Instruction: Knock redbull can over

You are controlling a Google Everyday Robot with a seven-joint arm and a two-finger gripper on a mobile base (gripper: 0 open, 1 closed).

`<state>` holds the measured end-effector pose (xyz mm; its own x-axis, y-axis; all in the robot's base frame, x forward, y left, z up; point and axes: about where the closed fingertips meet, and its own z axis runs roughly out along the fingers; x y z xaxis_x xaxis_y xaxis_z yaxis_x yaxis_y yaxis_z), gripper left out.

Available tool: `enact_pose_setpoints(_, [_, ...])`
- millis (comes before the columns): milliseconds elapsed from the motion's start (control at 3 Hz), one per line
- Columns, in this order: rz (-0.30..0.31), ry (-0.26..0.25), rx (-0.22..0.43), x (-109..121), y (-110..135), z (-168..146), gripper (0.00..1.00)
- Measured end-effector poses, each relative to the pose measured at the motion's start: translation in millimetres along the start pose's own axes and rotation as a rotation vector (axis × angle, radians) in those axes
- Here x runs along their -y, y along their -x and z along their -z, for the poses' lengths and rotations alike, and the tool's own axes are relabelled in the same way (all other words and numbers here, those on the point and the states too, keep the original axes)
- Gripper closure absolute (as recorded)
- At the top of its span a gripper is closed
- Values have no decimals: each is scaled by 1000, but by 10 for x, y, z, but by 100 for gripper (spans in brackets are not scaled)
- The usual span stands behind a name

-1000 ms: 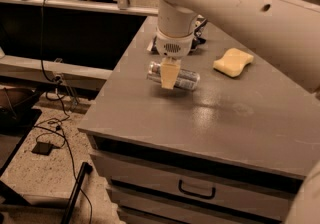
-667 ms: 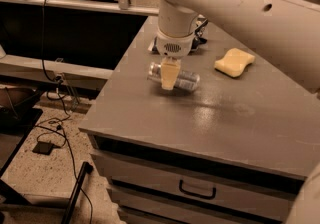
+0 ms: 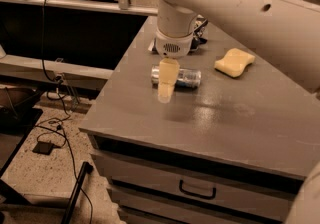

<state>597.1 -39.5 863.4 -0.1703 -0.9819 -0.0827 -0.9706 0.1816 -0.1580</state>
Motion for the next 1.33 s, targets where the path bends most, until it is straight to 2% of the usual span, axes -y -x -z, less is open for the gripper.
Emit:
enact_pose_setpoints(333, [39, 3, 110, 37, -220, 42, 0])
enact_pose_setpoints(667, [84, 9, 107, -7, -285, 49, 0])
enact_pose_setpoints(1000, [85, 7, 101, -2, -250, 43, 0])
enact_pose_setpoints(1333, [109, 27, 277, 53, -359, -56, 0])
